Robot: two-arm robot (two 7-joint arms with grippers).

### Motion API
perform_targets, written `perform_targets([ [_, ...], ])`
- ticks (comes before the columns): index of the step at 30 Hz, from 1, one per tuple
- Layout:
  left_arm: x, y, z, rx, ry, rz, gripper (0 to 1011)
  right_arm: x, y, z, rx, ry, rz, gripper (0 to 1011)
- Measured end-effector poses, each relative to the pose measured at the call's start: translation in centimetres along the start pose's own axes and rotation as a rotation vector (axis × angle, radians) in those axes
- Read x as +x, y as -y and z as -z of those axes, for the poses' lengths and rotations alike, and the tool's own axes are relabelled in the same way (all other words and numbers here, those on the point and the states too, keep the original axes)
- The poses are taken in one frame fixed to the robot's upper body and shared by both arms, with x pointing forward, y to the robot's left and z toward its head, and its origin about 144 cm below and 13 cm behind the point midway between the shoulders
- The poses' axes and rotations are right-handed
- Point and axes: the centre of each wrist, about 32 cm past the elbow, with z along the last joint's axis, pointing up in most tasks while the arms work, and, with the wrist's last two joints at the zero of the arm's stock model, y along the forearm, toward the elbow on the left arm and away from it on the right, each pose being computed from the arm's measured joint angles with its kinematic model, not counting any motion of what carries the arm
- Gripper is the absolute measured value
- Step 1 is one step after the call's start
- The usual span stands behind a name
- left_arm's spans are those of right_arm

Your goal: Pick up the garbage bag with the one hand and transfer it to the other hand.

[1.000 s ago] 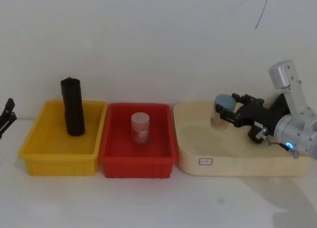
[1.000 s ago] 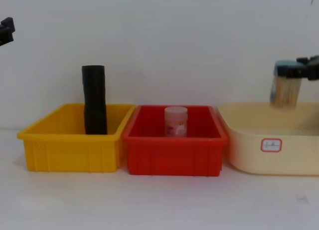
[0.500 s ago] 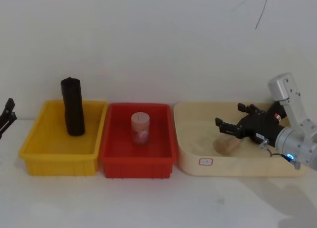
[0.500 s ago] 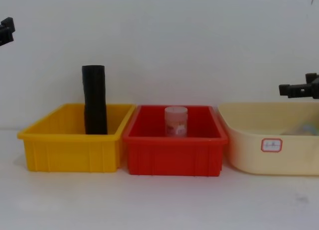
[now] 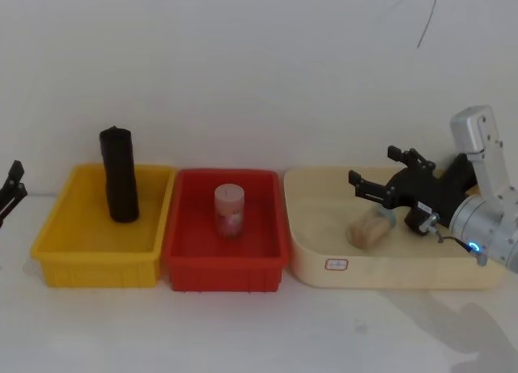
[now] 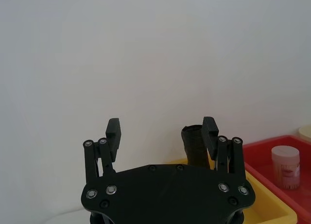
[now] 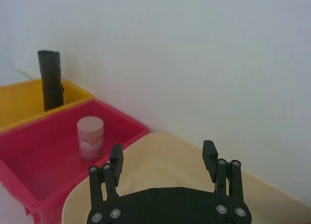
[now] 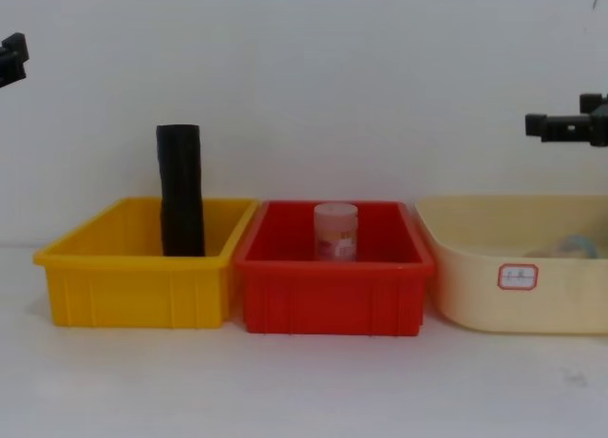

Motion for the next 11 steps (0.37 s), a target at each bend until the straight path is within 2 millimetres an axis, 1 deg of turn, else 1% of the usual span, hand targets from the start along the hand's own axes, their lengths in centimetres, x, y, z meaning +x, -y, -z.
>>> perform_targets([
  [11, 0.00, 0.00, 0.00, 0.000, 0.000, 0.000, 1000, -0.34, 0.12, -0.60, 0.049, 0.002, -0.001, 1001],
])
